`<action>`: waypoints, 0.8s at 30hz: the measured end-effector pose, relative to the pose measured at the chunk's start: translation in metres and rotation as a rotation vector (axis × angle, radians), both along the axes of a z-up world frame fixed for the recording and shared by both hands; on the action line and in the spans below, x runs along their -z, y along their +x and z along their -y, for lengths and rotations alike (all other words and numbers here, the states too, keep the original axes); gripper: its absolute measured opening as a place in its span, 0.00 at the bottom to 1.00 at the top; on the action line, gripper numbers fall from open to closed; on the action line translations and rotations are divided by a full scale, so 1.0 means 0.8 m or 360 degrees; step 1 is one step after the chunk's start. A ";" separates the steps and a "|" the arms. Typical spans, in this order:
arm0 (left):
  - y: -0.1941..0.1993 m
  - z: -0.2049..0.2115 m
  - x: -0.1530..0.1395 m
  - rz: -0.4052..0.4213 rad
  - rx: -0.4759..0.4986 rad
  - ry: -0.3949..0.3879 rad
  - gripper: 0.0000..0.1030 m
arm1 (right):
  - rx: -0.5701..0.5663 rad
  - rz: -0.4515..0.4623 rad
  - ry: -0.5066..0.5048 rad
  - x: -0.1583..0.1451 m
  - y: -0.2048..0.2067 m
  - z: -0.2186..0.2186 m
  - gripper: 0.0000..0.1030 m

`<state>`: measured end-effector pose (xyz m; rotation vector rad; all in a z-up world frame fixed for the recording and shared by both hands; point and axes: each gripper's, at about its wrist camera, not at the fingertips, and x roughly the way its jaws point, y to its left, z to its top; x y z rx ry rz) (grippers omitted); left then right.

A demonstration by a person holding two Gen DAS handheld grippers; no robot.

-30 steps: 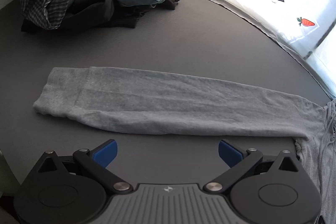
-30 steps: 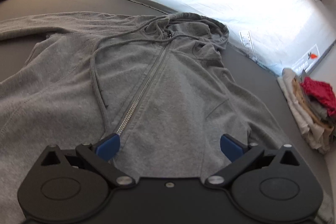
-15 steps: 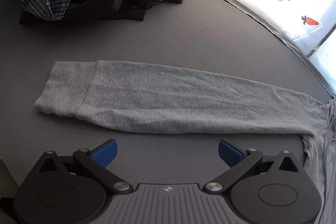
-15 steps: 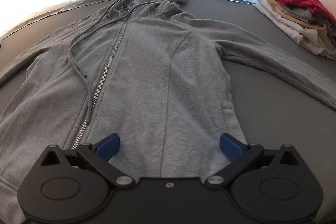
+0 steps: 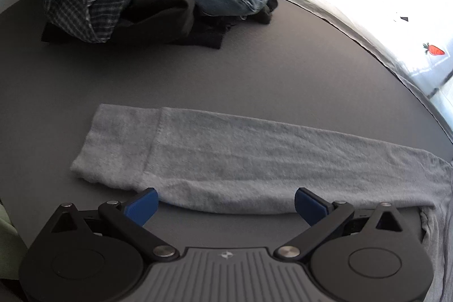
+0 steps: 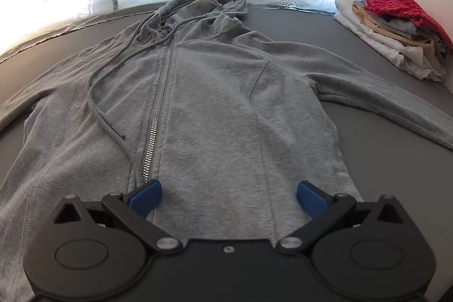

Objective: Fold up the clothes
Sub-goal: 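Grasp the hoodie sleeve cuff with the left gripper and fold it inward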

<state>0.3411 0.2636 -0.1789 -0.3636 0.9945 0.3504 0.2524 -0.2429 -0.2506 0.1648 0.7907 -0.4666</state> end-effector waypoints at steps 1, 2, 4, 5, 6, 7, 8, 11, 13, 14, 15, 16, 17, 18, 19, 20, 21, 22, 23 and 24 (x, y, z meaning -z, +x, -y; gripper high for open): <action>-0.001 -0.007 0.001 -0.0009 -0.0029 0.0024 0.99 | 0.0033 0.0037 0.0009 0.003 0.000 0.002 1.00; -0.002 -0.015 0.002 -0.0019 -0.0061 0.0050 0.99 | 0.0067 0.0074 0.0017 0.006 -0.001 0.004 1.00; -0.005 -0.031 0.006 -0.0036 -0.0115 0.0082 0.99 | 0.0093 0.0132 0.0003 0.011 -0.002 0.004 1.00; -0.006 -0.038 0.009 -0.0048 -0.0140 0.0087 0.99 | 0.0093 0.0155 -0.0015 0.013 -0.003 0.003 1.00; -0.007 -0.045 0.012 -0.0061 -0.0166 0.0091 0.99 | 0.0092 0.0174 -0.0029 0.015 -0.004 0.002 1.00; -0.007 -0.051 0.015 -0.0076 -0.0194 0.0094 0.99 | 0.0093 0.0172 -0.0028 0.014 -0.003 0.003 1.00; -0.007 -0.057 0.019 -0.0090 -0.0220 0.0096 0.99 | 0.0094 0.0171 -0.0026 0.013 -0.002 0.003 1.00; -0.007 -0.068 0.030 -0.0132 -0.0292 0.0097 0.99 | 0.0095 0.0172 -0.0027 0.013 -0.002 0.003 1.00; -0.006 -0.072 0.036 -0.0149 -0.0308 0.0081 0.99 | 0.0095 0.0171 -0.0027 0.013 -0.002 0.003 1.00; -0.006 -0.072 0.039 -0.0153 -0.0307 0.0086 0.99 | 0.0094 0.0171 -0.0027 0.013 -0.002 0.003 1.00; -0.005 -0.070 0.040 -0.0155 -0.0297 0.0105 0.99 | 0.0094 0.0171 -0.0027 0.013 -0.002 0.003 1.00; -0.004 -0.068 0.040 -0.0153 -0.0285 0.0128 0.98 | 0.0093 0.0170 -0.0027 0.014 -0.001 0.003 1.00; -0.004 -0.065 0.040 -0.0149 -0.0272 0.0151 0.96 | 0.0093 0.0170 -0.0027 0.014 -0.001 0.004 1.00; -0.004 -0.062 0.040 -0.0147 -0.0259 0.0173 0.92 | 0.0093 0.0170 -0.0027 0.014 -0.001 0.004 1.00; -0.004 -0.059 0.039 -0.0133 -0.0241 0.0189 0.84 | 0.0093 0.0171 -0.0027 0.014 -0.001 0.004 1.00; -0.004 -0.056 0.037 -0.0112 -0.0219 0.0203 0.74 | 0.0094 0.0171 -0.0028 0.014 -0.001 0.004 1.00; -0.004 -0.053 0.035 -0.0091 -0.0197 0.0217 0.67 | 0.0095 0.0171 -0.0028 0.014 -0.001 0.003 1.00; -0.003 -0.051 0.033 -0.0073 -0.0184 0.0219 0.51 | 0.0096 0.0171 -0.0029 0.014 -0.001 0.003 1.00; -0.001 -0.050 0.032 -0.0057 -0.0178 0.0213 0.36 | 0.0097 0.0171 -0.0030 0.014 -0.001 0.003 1.00; 0.001 -0.049 0.029 -0.0036 -0.0175 0.0195 0.28 | 0.0097 0.0172 -0.0030 0.014 -0.001 0.003 1.00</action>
